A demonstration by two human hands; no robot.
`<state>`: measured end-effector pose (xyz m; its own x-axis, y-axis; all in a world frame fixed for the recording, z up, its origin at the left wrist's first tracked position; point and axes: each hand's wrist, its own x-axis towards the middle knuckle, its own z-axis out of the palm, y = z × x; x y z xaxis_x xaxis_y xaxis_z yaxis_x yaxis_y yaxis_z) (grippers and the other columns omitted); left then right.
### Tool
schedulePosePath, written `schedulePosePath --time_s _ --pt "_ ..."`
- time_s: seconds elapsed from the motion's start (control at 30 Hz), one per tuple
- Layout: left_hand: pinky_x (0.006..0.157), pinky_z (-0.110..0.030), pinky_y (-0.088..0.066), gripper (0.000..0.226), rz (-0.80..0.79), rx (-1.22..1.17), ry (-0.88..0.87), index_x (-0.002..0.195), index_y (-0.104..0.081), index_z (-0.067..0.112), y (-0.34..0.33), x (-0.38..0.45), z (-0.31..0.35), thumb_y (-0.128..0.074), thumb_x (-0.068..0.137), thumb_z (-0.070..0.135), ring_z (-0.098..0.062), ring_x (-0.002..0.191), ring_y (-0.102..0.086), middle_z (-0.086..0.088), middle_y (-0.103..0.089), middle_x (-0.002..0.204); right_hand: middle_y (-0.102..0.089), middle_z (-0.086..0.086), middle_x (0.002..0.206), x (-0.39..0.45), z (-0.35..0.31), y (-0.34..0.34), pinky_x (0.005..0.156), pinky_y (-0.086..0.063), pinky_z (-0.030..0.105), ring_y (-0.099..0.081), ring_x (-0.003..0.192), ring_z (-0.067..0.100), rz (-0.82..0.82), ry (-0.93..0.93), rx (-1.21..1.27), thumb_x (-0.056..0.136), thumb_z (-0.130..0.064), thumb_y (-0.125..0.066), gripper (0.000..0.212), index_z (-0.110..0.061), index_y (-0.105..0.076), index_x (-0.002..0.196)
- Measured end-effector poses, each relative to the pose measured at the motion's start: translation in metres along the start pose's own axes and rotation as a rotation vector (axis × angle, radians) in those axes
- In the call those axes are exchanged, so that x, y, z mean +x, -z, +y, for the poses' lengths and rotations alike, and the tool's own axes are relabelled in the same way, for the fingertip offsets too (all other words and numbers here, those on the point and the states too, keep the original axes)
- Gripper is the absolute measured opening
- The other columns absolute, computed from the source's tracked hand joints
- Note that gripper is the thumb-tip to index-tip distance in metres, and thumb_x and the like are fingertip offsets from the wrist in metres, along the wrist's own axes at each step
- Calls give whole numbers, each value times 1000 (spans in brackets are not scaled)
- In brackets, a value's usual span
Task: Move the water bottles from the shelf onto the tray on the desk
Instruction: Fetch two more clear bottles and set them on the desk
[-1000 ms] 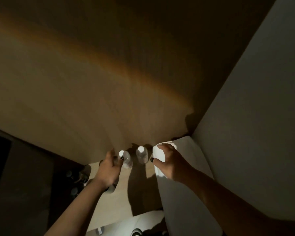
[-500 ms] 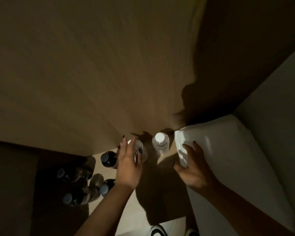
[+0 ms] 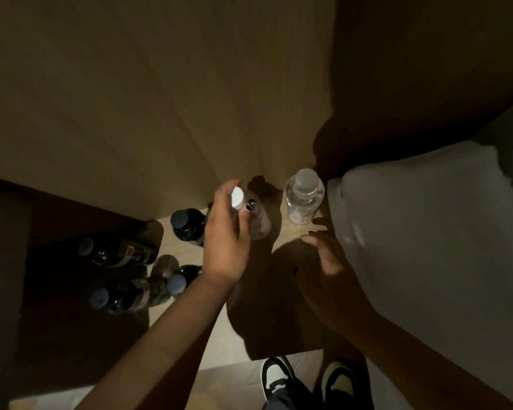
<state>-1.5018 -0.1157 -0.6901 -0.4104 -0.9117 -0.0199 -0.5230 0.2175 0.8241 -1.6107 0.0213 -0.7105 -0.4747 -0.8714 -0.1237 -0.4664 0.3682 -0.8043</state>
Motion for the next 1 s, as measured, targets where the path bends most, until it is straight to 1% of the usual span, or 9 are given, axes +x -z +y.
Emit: schedulePosePath --time_s 0.17,0.3,0.4,0.5,0.6,0.67,0.8,0.9,1.0 --pt "78 -13 -52 42 -21 -97 33 134 -38 21 29 -16 16 -47 96 6 14 99 -56 50 -48 99 -47 -4 126 5 -2 -16 89 -39 11 -48 114 8 -104 74 -256 95 -42 -44 42 -16 -50 128" --pt "89 -12 -45 46 -99 -153 24 135 -39 29 48 -28 33 -50 95 9 4 113 -50 17 -50 124 -39 -8 130 11 -19 -5 83 -34 6 -42 113 4 -229 -5 3 77 -39 -71 79 -19 -31 142" --pt "81 -14 -50 45 -210 -371 111 134 -42 26 54 -36 44 -52 91 14 -2 104 -60 6 -60 114 -44 -3 137 15 -19 -4 86 -39 17 -43 112 4 -454 -200 163 70 -37 -79 93 -22 -24 144" --pt "77 -19 -53 43 -222 -471 148 125 -52 12 55 -42 44 -53 83 19 -9 98 -66 1 -69 103 -50 8 136 4 -10 -11 97 -41 24 -51 119 17 -463 -123 15 57 -68 -64 107 -10 -32 141" --pt "67 -18 -54 36 -228 -519 228 113 -61 11 52 -48 46 -57 78 18 -11 88 -69 0 -72 96 -62 -10 98 -13 -9 -8 77 -47 10 -62 86 -5 -353 -35 72 57 -68 -54 74 -14 -56 107" --pt "64 -17 -53 35 -240 -518 273 112 -62 16 46 -48 50 -56 78 22 -10 87 -70 -2 -71 98 -55 -20 72 -20 -13 1 57 -45 3 -60 72 -13 -258 -60 163 58 -58 -66 42 -35 -47 86" --pt "78 -33 -57 40 -299 -593 361 116 -61 19 28 -38 55 -42 88 41 -18 99 -68 -2 -71 107 -66 -7 79 -34 -15 21 62 -53 13 -67 75 1 -241 -255 332 61 -28 -85 46 -33 -48 88" --pt "91 -41 -53 28 -154 -591 436 119 -57 19 1 -28 50 -56 91 21 -14 103 -66 2 -69 109 -66 -5 79 -43 -12 37 58 -53 15 -68 69 4 -183 -357 408 63 -19 -84 43 -29 -50 87" --pt "104 -36 -41 64 -136 -374 458 134 -40 24 -35 -17 41 -72 80 15 -10 121 -48 5 -49 136 -65 -7 77 -48 -7 52 52 -49 9 -65 67 -6 -149 -422 489 64 -15 -82 39 -28 -53 87"
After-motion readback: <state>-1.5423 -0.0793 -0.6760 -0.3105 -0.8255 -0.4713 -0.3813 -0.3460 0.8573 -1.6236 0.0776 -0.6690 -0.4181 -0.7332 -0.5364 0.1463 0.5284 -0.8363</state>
